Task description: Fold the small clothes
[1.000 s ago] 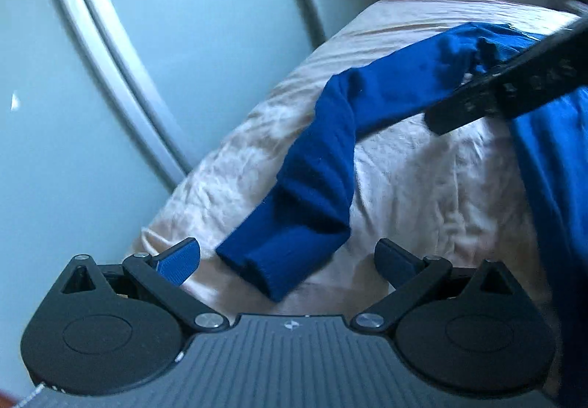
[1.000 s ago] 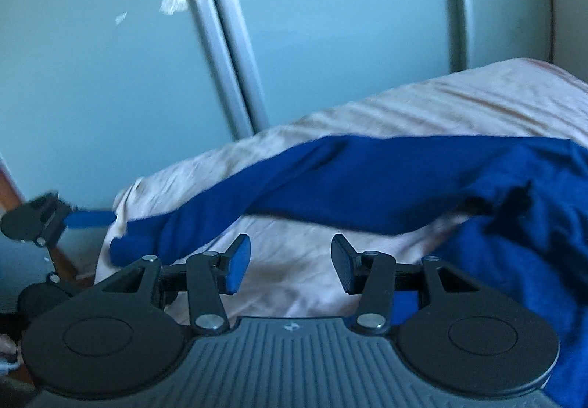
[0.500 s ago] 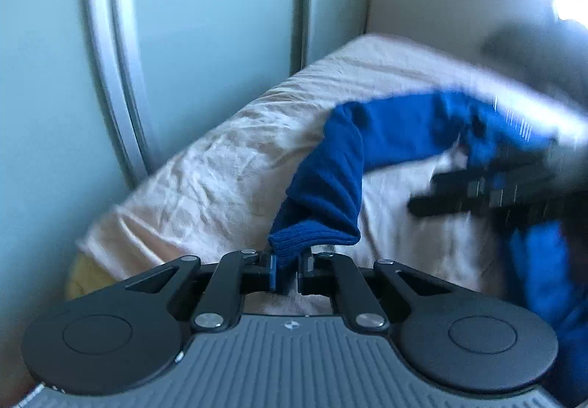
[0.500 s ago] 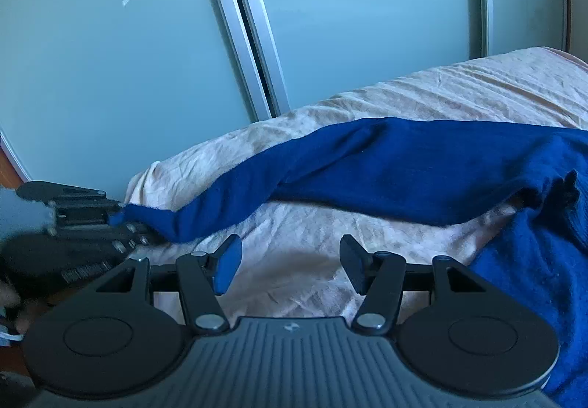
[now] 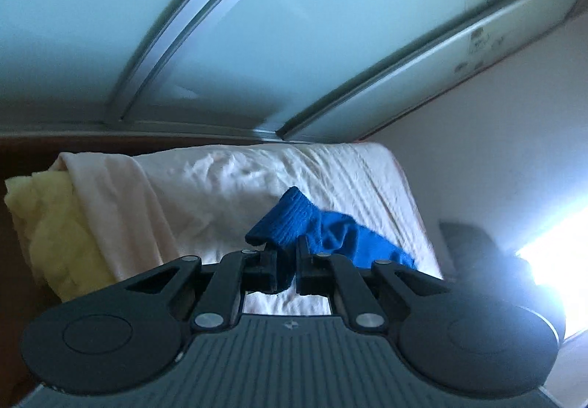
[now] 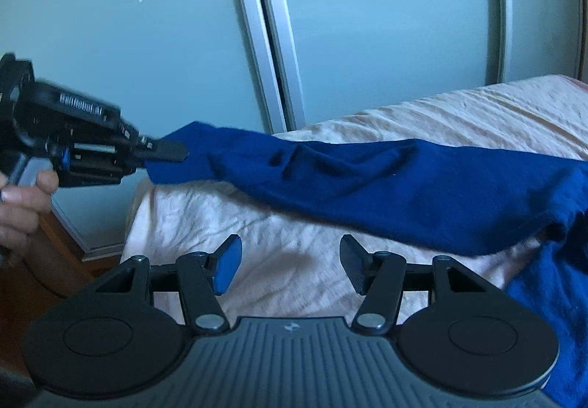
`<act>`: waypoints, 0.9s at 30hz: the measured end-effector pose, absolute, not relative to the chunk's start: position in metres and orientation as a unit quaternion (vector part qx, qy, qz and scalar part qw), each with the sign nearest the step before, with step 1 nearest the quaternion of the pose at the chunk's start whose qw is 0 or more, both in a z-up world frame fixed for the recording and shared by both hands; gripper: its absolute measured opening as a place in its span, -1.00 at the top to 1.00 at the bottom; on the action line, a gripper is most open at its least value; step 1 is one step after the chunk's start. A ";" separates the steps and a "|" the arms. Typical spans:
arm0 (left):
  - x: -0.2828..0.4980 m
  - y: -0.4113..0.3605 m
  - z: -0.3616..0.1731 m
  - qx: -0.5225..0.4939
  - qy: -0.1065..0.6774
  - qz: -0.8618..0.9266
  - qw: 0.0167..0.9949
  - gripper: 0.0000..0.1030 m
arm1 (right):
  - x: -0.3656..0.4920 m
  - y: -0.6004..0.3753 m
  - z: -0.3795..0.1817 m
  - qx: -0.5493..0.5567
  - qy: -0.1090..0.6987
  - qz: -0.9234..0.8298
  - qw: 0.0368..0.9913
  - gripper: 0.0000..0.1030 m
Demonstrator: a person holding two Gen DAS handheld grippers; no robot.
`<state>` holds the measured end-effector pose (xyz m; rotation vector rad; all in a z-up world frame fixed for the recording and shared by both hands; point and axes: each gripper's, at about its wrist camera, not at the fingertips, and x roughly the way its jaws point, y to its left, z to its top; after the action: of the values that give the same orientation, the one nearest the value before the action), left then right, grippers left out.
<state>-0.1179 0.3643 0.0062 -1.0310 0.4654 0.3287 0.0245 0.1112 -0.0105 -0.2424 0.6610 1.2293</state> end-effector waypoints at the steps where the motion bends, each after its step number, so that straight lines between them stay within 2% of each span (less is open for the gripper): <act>1: -0.118 0.367 0.006 -0.491 0.216 0.157 0.829 0.85 | 0.024 0.113 -0.012 -0.113 0.306 0.565 0.758 -0.13; 8: -0.127 0.375 -0.002 -0.562 0.185 0.136 0.795 0.86 | 0.016 0.114 -0.017 -0.118 0.299 0.566 0.760 -0.13; 18: -0.124 0.349 0.036 -0.610 0.163 0.031 0.775 0.86 | -0.036 0.117 0.001 -0.192 0.124 0.548 0.804 -0.13; 27: -0.094 0.309 0.034 -0.610 0.203 -0.025 0.765 0.86 | -0.065 0.096 0.014 -0.235 -0.048 0.492 0.837 -0.11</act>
<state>-0.0937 0.3093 0.0336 -1.3264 0.4416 -0.0541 -0.0647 0.0960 0.0139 -0.4973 -0.1019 1.0408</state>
